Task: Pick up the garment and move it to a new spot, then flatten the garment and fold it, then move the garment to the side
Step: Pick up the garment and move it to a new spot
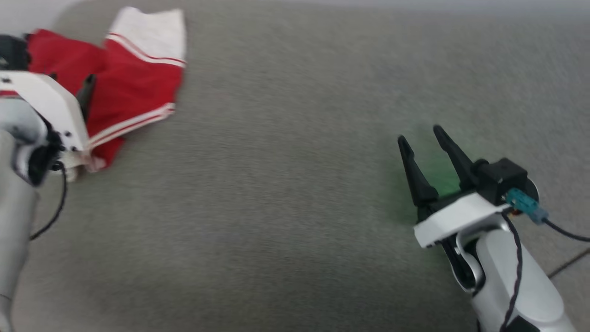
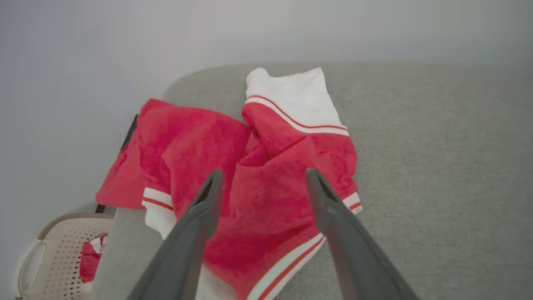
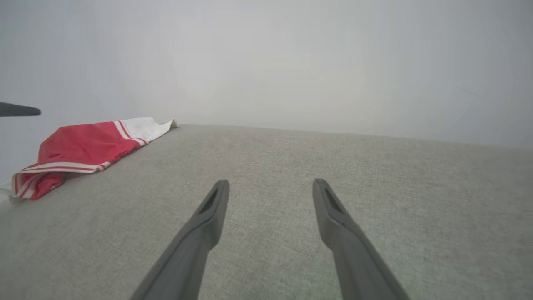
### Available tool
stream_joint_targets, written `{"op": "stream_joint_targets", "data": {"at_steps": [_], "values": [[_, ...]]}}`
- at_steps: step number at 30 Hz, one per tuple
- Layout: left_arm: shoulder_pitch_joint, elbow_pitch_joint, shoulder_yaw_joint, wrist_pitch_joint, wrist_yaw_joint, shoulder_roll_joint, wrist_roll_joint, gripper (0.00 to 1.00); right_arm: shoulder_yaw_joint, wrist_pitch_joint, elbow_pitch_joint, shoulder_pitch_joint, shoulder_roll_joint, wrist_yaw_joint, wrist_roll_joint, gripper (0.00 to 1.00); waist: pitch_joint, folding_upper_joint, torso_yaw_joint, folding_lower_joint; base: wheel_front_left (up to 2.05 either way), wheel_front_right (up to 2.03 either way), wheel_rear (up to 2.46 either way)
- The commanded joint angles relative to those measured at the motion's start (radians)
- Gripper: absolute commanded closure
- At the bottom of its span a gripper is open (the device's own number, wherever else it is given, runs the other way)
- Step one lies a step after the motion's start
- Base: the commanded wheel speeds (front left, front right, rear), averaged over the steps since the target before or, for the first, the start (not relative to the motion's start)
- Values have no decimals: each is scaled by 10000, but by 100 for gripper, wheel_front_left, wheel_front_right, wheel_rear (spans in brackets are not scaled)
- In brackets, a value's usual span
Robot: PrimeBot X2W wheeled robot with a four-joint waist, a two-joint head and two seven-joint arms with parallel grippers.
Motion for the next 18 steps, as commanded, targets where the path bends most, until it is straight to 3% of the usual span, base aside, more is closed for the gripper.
{"op": "stream_joint_targets", "data": {"at_steps": [1, 6, 10, 18], "values": [[-175, 59, -199, 464, 26, 62, -354, 0, 20, -52, -137, -221, 42, 1, -39, 0, 793, 0, -831, -1, 0, 0, 0], [-663, 633, -445, 2051, 27, 942, -1599, 0, 293, -52, -520, -630, 86, 1, -95, 0, 1423, 0, -1469, -1, 0, 0, 0], [-857, 1334, -468, 2692, 25, 1345, -2070, 0, 445, -52, -833, -817, 119, 1, -162, 0, 1879, 0, -1842, -1, 0, 0, 0], [-460, 2196, -873, 3606, 26, 1316, -2513, 0, 866, -52, -1368, -995, 43, 1, -333, 0, 2152, 0, -2155, -1, 0, 0, 0]]}}
